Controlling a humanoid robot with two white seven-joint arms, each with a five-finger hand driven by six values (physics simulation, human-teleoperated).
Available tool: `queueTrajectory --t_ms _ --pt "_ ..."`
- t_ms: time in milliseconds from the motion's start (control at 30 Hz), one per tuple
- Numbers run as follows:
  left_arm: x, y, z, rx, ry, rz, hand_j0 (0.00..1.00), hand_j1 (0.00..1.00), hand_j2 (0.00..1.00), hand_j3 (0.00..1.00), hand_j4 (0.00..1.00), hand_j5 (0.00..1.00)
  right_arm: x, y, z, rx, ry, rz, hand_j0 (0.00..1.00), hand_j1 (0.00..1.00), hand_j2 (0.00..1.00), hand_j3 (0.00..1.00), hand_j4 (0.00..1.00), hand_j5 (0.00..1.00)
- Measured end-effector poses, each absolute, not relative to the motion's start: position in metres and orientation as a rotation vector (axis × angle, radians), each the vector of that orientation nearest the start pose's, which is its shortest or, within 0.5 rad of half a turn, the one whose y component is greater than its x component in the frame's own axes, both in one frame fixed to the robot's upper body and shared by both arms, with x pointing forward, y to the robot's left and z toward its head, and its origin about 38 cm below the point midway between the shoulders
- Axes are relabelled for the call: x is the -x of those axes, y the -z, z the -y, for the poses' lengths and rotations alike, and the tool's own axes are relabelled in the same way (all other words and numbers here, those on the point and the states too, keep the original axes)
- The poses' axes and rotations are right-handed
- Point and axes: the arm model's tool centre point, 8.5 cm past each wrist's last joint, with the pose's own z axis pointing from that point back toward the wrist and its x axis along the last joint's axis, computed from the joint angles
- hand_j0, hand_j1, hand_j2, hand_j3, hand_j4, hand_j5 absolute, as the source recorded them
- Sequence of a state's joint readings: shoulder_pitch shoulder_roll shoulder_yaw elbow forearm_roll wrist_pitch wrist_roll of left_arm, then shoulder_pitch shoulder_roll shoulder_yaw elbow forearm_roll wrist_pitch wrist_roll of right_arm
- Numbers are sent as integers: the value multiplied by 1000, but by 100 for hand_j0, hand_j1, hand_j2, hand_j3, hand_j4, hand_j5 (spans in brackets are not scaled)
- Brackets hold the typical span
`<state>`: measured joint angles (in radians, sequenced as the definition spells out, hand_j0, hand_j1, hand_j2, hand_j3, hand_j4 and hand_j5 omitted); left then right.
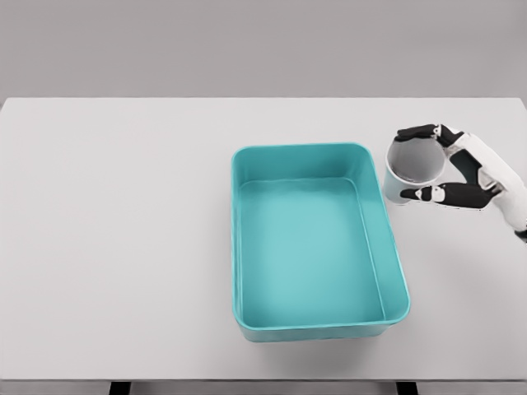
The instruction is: Put the paper cup into the basket with your right arm
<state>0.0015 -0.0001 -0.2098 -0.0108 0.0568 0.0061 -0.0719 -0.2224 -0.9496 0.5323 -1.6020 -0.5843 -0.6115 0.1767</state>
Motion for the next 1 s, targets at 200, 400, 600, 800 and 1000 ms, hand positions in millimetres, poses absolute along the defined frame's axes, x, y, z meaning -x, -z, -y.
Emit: queueTrajectory --t_ms 200,400,600,800,1000 --pt "-1 263 -265 -14 153 -9 100 100 100 100 100 100 -375 -202 320 -274 -895 1943 70 70 70 70 70 70" --pt "-1 263 -265 -14 153 -9 100 100 100 100 100 100 -380 -201 291 -308 -972 1963 70 70 70 70 70 70" --pt "-1 263 -265 -14 153 -9 100 100 100 100 100 100 -379 -190 260 -217 -1230 1961 91 91 91 91 91 91" --pt "-1 263 -265 -14 153 -9 100 100 100 100 100 100 -394 -215 236 -120 -1422 2021 100 100 100 100 100 100" --pt "-1 263 -265 -14 153 -9 100 100 100 100 100 100 -407 -238 228 -42 -1525 2057 100 100 100 100 100 100"
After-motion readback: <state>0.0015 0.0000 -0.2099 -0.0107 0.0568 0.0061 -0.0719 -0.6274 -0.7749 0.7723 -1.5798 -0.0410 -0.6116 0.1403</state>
